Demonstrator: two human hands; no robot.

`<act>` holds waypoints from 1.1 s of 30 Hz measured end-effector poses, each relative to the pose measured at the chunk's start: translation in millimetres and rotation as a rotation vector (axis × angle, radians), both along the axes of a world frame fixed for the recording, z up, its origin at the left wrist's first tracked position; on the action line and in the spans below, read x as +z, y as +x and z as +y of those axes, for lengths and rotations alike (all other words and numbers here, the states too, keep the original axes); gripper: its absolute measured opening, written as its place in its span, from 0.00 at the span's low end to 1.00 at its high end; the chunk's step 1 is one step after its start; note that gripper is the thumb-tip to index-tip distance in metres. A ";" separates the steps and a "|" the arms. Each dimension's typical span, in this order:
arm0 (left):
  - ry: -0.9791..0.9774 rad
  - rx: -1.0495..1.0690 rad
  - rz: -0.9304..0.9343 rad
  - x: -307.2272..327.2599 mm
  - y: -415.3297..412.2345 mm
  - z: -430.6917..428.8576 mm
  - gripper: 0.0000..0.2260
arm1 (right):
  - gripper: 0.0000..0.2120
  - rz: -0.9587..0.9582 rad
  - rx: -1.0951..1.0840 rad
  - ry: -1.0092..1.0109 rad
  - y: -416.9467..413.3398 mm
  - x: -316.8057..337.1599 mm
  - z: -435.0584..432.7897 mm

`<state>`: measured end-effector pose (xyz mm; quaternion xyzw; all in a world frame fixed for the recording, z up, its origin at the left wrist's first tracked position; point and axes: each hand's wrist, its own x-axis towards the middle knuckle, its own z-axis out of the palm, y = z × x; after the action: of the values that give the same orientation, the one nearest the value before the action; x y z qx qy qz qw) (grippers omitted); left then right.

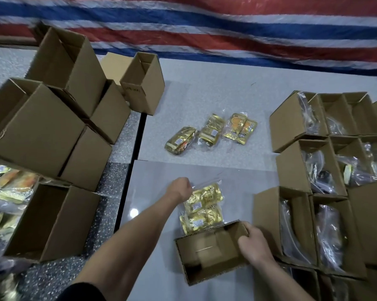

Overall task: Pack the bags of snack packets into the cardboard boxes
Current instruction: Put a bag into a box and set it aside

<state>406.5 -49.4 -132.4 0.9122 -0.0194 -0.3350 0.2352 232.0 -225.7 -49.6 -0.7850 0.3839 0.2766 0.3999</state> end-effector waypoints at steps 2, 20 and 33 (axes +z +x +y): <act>-0.081 0.030 0.021 8.6 -2.1 0.0 0.05 | 0.23 -0.006 -0.013 0.003 -3.0 1.5 2.1; -0.773 0.363 0.251 165.0 -45.5 -6.4 0.09 | 0.16 -0.063 -0.236 0.112 -32.0 10.8 16.5; -1.252 0.121 0.569 271.5 -82.2 12.5 0.14 | 0.26 0.002 -0.441 0.218 -33.5 21.0 33.7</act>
<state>324.2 -36.9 139.1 0.4808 -0.0957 -0.4734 0.7318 198.4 -192.1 -28.6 -0.6340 0.5144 0.2231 0.5327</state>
